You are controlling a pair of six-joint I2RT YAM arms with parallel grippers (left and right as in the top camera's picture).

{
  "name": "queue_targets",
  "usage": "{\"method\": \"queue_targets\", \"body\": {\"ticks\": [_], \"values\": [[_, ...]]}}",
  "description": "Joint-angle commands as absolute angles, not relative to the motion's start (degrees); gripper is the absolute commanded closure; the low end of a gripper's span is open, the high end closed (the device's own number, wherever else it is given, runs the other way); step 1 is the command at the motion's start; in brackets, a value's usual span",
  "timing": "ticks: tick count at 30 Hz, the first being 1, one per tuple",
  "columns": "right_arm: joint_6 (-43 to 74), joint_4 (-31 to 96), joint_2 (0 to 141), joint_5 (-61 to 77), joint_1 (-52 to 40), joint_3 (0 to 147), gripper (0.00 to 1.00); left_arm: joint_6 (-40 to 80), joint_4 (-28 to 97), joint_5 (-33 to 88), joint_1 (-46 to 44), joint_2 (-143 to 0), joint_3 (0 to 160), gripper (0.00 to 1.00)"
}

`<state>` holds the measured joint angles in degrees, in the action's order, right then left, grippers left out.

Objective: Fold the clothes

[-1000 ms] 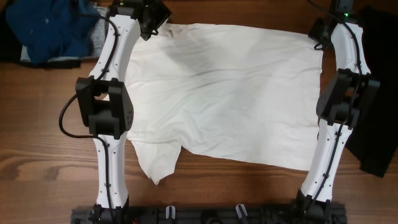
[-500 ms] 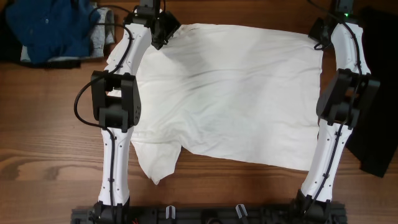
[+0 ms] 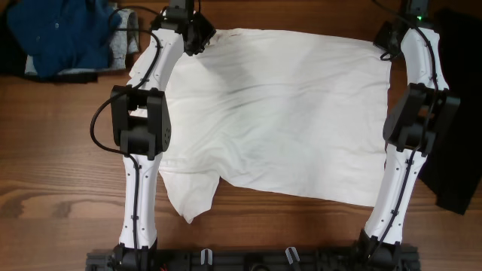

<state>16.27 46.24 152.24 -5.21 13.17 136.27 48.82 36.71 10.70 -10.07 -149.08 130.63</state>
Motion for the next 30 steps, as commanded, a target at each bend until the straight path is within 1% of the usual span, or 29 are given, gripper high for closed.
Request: {"method": "queue_targets", "body": {"ticks": [1,4,5,11,18,22,30], "values": [[16.45,46.15,148.86,-6.48,13.37,136.29,0.96,48.47,36.56,11.55,-10.0,-151.2,130.45,0.77],[16.23,46.15,148.86,-6.48,13.37,136.29,0.96,48.45,35.9,11.55,-9.87,-151.17,130.52,0.93],[16.25,46.15,148.86,-6.48,13.37,136.29,0.96,48.47,35.9,11.57,-9.85,-151.17,130.52,0.96],[16.23,46.15,148.86,-6.48,13.37,136.29,0.96,48.45,36.86,11.57,-9.52,-150.61,130.52,0.96],[16.29,46.15,148.86,-6.5,13.37,136.29,0.96,48.18,39.38,9.67,-9.37,-144.97,130.52,0.96],[16.62,46.61,148.83,-7.44,13.37,136.29,0.96,47.92,44.71,6.07,-9.37,-141.78,130.52,0.96],[16.71,47.11,148.24,-8.25,13.37,136.29,0.96,45.12,50.83,3.6,-9.37,-138.45,130.52,0.96]]}}
